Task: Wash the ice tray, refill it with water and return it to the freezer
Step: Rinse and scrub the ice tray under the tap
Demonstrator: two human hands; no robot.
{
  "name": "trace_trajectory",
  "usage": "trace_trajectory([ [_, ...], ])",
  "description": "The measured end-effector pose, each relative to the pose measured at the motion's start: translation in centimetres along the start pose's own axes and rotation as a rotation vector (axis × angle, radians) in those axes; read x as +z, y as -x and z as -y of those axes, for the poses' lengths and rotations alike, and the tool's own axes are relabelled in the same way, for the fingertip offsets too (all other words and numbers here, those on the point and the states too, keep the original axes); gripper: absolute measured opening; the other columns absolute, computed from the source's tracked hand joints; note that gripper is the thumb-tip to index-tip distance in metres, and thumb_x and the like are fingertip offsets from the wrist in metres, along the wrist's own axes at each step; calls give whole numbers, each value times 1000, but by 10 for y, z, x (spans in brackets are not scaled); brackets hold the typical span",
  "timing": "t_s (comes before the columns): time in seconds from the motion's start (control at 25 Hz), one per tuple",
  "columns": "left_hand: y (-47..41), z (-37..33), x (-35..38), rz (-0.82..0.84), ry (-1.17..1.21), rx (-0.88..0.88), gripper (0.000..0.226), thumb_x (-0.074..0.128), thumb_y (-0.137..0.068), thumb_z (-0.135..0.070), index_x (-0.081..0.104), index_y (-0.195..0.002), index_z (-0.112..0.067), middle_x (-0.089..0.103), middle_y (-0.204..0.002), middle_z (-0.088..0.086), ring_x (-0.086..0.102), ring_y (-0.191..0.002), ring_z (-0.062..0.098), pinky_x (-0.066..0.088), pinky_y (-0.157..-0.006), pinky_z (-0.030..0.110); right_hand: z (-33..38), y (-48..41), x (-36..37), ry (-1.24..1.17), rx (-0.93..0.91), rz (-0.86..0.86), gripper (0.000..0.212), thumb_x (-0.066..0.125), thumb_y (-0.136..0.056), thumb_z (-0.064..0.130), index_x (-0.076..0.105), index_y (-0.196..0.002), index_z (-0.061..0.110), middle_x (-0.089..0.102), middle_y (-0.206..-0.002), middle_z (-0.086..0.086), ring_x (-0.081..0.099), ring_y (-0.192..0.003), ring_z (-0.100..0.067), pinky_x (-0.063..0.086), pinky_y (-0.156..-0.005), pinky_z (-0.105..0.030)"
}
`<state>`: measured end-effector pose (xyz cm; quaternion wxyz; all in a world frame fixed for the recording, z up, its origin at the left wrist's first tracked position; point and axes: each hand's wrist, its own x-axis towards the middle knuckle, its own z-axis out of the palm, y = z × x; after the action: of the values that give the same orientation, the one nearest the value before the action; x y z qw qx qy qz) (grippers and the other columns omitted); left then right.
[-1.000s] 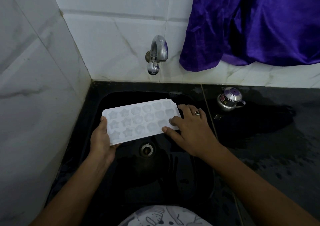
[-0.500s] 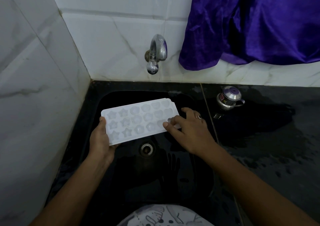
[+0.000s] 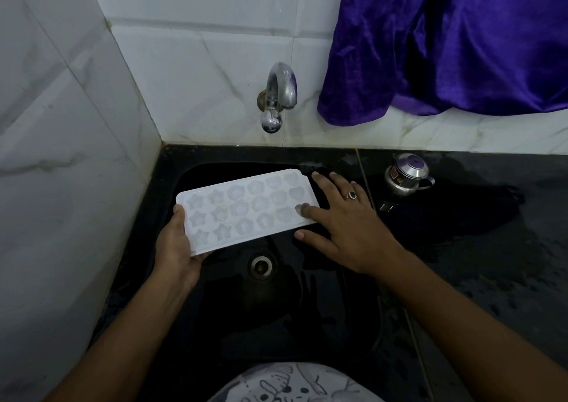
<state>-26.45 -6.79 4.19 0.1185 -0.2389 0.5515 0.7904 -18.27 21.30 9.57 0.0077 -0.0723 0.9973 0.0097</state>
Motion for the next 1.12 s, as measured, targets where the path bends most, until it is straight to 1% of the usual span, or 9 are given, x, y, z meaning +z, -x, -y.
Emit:
trace_trajectory([
  [0.12, 0, 2, -2, -2, 0, -10, 40, 44, -111, -49, 75, -113, -22, 84, -103, -1, 81, -90, 18, 62, -71, 38, -12, -4, -6, 59, -74, -7, 60, 24, -99, 75, 56, -141, 44, 16, -171, -10, 10, -158, -37, 14, -123, -63],
  [0.28, 2, 5, 5, -1, 24, -17, 41, 44, -111, -49, 74, -112, -21, 84, -99, -1, 82, -87, 18, 64, -58, 31, -7, -4, -2, 76, -13, -51, 62, 27, -99, 74, 62, -135, 38, 29, -166, -13, 20, -154, -39, 19, -122, -63],
  [0.4, 5, 9, 11, -10, 1, -28, 42, 44, -111, -50, 74, -112, -21, 84, -98, -1, 82, -87, 19, 64, -60, 32, 4, -3, 4, 41, 36, -69, 63, 31, -99, 72, 71, -123, 29, 41, -157, -11, 31, -149, -37, 25, -119, -61],
  [0.52, 9, 15, 13, -12, -13, -39, 44, 44, -111, -52, 75, -114, -21, 84, -101, 0, 82, -87, 19, 63, -65, 35, 13, -1, 7, -29, 107, -48, 72, 25, -97, 75, 73, -111, 24, 46, -149, -8, 38, -141, -31, 32, -114, -55],
  [0.64, 10, 16, 14, -13, -18, -37, 45, 44, -110, -53, 75, -117, -20, 84, -103, 1, 82, -89, 20, 63, -68, 37, 24, 1, 10, -284, 237, 30, 73, 27, -93, 78, 72, -105, 22, 41, -149, -4, 34, -139, -28, 34, -113, -50],
  [0.8, 9, 14, 13, -21, -3, -41, 44, 44, -110, -52, 75, -111, -21, 84, -97, 0, 82, -85, 20, 63, -58, 31, 31, 0, 7, -997, 492, 97, 55, 52, -95, 68, 74, -111, 21, 15, -169, -4, 6, -157, -21, 19, -114, -39],
  [0.88, 9, 14, 12, -26, 11, -39, 44, 44, -111, -52, 75, -111, -20, 84, -95, 1, 82, -82, 19, 63, -56, 31, 36, 0, 6, -1163, 526, 77, 50, 56, -93, 68, 73, -114, 26, 9, -171, 1, 5, -157, -15, 18, -110, -34],
  [1.0, 10, 12, 11, -26, 20, -29, 43, 44, -111, -51, 75, -110, -20, 84, -92, 0, 81, -79, 18, 62, -52, 31, 40, 0, 8, -1182, 525, 56, 58, 57, -91, 70, 69, -127, 27, 13, -168, 7, 12, -155, -14, 24, -108, -31],
  [1.12, 9, 12, 7, -26, 10, -24, 43, 44, -111, -50, 75, -112, -20, 84, -95, -1, 82, -82, 18, 63, -54, 30, 31, 4, 8, -904, 463, 77, 52, 54, -91, 72, 70, -121, 32, 23, -162, 2, 16, -152, -21, 28, -113, -40],
])
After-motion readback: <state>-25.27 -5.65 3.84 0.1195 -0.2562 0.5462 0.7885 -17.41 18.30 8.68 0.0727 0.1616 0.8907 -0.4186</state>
